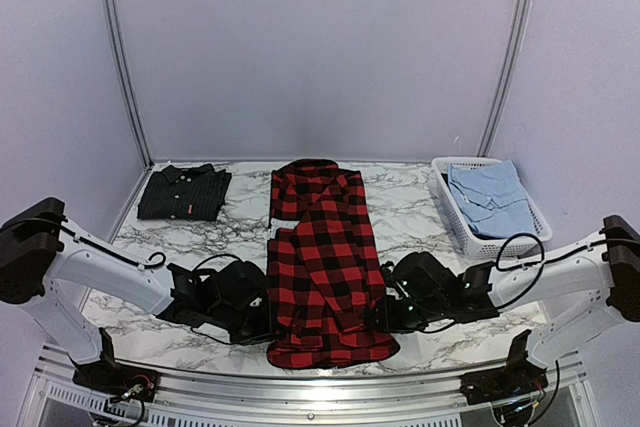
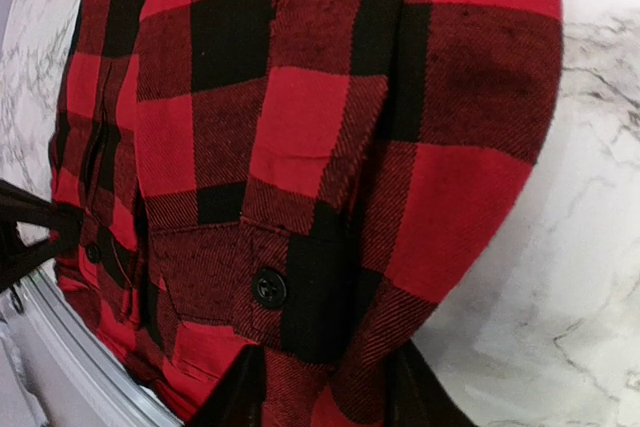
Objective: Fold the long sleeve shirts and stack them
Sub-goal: Pick up the rectangle-folded shirt from the center of the board, then fold the rectangle-folded shirt at the center of the board.
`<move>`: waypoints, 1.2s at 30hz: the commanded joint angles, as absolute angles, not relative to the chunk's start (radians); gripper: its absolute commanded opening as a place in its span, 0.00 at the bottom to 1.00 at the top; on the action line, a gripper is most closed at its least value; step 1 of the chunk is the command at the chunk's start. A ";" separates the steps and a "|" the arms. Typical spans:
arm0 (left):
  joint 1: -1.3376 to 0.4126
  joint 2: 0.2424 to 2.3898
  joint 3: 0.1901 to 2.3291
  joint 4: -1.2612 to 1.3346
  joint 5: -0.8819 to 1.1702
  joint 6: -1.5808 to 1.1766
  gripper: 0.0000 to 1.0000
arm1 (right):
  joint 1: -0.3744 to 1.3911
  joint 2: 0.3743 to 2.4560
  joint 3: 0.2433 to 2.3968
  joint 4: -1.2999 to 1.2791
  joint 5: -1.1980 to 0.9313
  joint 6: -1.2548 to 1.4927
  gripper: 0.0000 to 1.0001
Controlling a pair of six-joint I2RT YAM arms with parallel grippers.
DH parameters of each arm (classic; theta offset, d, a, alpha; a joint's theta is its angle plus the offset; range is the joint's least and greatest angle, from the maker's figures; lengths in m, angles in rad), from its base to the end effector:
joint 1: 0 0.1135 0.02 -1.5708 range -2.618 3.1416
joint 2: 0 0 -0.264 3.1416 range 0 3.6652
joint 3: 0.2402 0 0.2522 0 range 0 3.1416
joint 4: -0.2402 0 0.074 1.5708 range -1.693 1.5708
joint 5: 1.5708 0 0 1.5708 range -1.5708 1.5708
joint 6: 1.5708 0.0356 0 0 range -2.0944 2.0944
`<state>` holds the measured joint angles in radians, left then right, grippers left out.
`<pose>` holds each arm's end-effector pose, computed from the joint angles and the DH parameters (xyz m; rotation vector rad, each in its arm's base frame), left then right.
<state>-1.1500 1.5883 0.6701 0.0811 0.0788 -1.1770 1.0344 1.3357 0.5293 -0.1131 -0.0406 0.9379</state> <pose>0.1177 -0.2698 0.1380 0.0045 2.7445 -1.0110 0.1203 0.2051 0.1478 -0.1490 2.7015 0.7922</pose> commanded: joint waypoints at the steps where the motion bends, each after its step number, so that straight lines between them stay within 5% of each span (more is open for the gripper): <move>1: -1.152 1.575 0.686 0.063 0.103 -1.153 0.08 | 1.040 1.364 0.573 -0.118 -0.053 0.931 0.28; 8: -1.152 1.527 0.705 0.035 0.113 -1.135 0.03 | 1.040 1.333 0.580 -0.146 -0.056 0.930 0.00; 21: -0.992 1.451 0.847 -0.063 0.184 -1.018 0.00 | 0.890 1.301 0.739 -0.167 -0.115 0.821 0.00; 36: -0.598 1.920 1.209 -0.011 0.343 -0.841 0.00 | 0.546 1.900 1.153 0.035 -0.318 0.640 0.00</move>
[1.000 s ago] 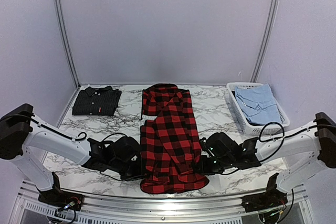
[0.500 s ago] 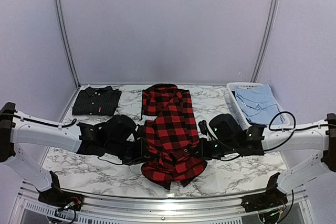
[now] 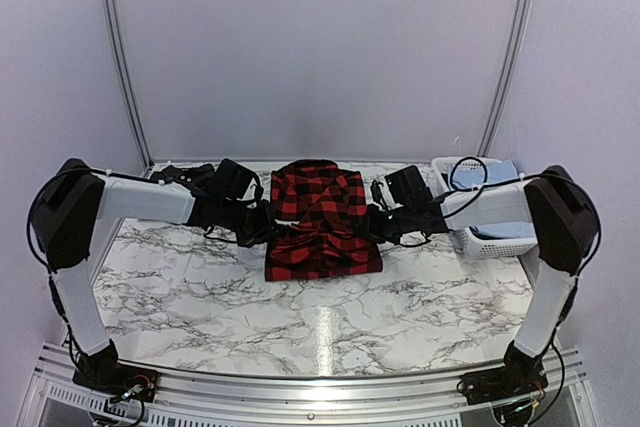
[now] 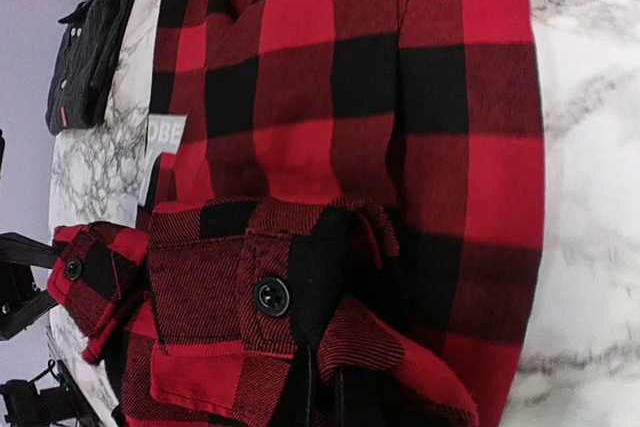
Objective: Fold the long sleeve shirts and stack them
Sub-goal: Fold the rectangle-folded shirt at the center of the board.
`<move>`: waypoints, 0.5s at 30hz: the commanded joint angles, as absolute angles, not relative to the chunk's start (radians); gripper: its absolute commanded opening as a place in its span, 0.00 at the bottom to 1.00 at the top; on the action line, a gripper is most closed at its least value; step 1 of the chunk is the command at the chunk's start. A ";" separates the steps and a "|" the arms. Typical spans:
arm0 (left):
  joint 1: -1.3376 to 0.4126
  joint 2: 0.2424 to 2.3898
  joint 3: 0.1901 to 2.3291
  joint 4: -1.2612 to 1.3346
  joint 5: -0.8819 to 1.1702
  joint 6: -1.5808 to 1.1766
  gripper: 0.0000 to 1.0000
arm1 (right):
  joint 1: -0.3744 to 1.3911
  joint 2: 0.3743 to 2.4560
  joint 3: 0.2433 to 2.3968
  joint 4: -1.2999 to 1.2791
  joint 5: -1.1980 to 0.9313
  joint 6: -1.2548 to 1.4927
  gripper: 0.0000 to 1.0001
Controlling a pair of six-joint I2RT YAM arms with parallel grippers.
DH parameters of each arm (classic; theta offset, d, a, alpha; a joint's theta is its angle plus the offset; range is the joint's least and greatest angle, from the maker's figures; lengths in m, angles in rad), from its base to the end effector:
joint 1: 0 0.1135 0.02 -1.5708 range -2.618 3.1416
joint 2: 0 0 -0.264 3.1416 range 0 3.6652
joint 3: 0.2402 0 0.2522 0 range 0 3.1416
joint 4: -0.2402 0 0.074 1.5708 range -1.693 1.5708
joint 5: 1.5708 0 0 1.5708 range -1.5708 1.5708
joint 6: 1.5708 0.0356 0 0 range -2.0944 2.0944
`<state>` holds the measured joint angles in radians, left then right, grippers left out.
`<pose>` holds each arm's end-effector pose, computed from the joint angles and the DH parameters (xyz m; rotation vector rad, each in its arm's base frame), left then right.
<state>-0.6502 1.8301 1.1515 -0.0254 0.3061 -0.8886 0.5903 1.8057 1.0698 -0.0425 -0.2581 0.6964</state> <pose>0.3106 -0.2497 0.1917 -0.1203 2.5082 -1.0839 0.3110 0.2193 0.1742 -0.0030 2.5141 0.8906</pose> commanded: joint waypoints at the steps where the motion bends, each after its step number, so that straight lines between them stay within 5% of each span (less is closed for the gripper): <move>1: -0.587 1.942 1.222 0.006 0.350 -0.841 0.00 | 0.542 1.924 1.166 0.044 -0.316 0.632 0.00; 6: -0.560 2.028 1.266 0.049 0.400 -0.837 0.00 | 0.528 1.972 1.178 0.079 -0.330 0.638 0.00; 9: -0.557 2.020 1.272 0.047 0.404 -0.821 0.11 | 0.528 1.938 1.152 0.071 -0.308 0.625 0.04; 15: -0.555 1.991 1.302 0.028 0.429 -0.783 0.35 | 0.528 1.842 1.100 0.041 -0.267 0.599 0.30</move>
<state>-0.5617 2.0285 1.2629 0.0174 0.3988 -0.8268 0.5323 1.9213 1.1164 0.0357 -0.2985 0.6300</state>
